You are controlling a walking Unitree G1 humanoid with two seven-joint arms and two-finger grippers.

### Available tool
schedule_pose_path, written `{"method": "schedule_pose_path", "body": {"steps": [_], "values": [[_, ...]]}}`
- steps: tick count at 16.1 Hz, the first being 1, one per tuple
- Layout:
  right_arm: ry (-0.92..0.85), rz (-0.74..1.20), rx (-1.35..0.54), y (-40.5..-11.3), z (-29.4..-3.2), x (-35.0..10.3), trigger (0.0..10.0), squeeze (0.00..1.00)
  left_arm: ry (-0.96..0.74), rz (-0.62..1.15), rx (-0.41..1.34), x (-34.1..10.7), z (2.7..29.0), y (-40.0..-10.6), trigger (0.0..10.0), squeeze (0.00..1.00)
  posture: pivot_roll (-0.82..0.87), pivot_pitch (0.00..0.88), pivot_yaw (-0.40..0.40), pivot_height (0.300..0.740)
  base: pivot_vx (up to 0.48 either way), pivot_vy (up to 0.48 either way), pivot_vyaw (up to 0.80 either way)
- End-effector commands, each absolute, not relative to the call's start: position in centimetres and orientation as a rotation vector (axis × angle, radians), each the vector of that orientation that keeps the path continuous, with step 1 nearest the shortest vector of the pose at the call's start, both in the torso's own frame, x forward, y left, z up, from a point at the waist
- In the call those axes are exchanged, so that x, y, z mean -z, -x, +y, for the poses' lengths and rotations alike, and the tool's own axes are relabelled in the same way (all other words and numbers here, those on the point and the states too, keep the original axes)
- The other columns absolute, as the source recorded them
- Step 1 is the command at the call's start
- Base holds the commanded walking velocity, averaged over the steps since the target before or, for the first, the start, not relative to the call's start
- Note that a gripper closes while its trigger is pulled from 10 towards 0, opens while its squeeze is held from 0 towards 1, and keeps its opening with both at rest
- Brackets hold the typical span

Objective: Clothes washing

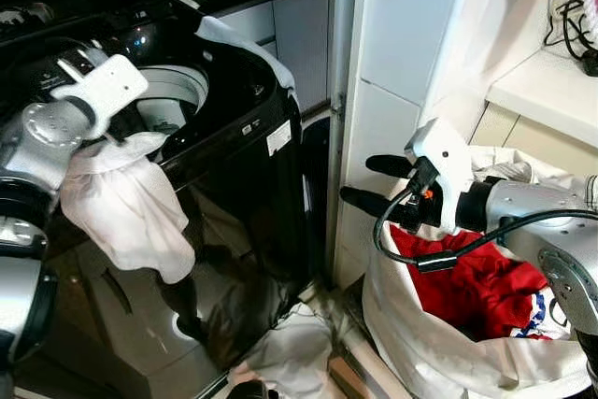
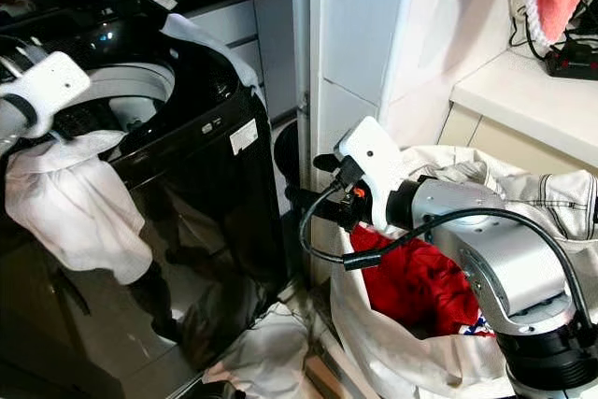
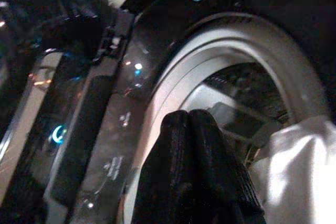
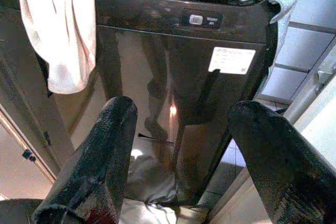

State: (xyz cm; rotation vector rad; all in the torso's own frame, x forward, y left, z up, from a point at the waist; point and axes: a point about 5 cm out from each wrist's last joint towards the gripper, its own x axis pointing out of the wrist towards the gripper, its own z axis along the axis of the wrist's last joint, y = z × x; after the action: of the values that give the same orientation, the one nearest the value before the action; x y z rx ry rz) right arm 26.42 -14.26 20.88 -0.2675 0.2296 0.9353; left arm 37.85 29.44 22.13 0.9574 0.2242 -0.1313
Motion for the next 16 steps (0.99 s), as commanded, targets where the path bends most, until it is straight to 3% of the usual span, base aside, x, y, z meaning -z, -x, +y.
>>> {"method": "schedule_pose_path", "body": {"steps": [1,4,6,11,16], "values": [[0.276,0.215,-0.918,-26.4,-14.5,-21.2,10.0,0.0,-0.928,0.216,0.132,-22.9,29.8,-37.8,0.0,0.0,0.02,0.0,0.126,0.74,0.0,0.0,0.0],[0.276,0.216,-0.903,-26.3,-14.7,-21.2,10.0,0.0,-0.77,0.169,0.19,-23.8,29.5,-37.7,0.0,0.0,0.02,0.0,0.129,0.74,0.0,0.0,0.0],[0.273,0.219,-0.904,-26.3,-14.7,-21.2,10.0,0.0,-0.786,0.32,0.352,-22.7,29.9,-36.5,0.0,0.0,0.02,0.0,0.129,0.74,0.0,0.0,0.0],[0.258,0.234,-0.947,-25.7,-14.3,-20.8,10.0,0.0,-0.667,0.56,0.516,-21.8,31.9,-33.6,0.0,0.0,0.03,0.0,0.127,0.74,0.0,0.0,0.0],[0.271,0.233,-0.961,-26.0,-14.5,-21.0,10.0,0.0,-0.671,0.728,0.569,-20.3,32.1,-31.6,0.0,0.0,0.04,0.0,0.097,0.74,0.0,0.0,0.0]]}}
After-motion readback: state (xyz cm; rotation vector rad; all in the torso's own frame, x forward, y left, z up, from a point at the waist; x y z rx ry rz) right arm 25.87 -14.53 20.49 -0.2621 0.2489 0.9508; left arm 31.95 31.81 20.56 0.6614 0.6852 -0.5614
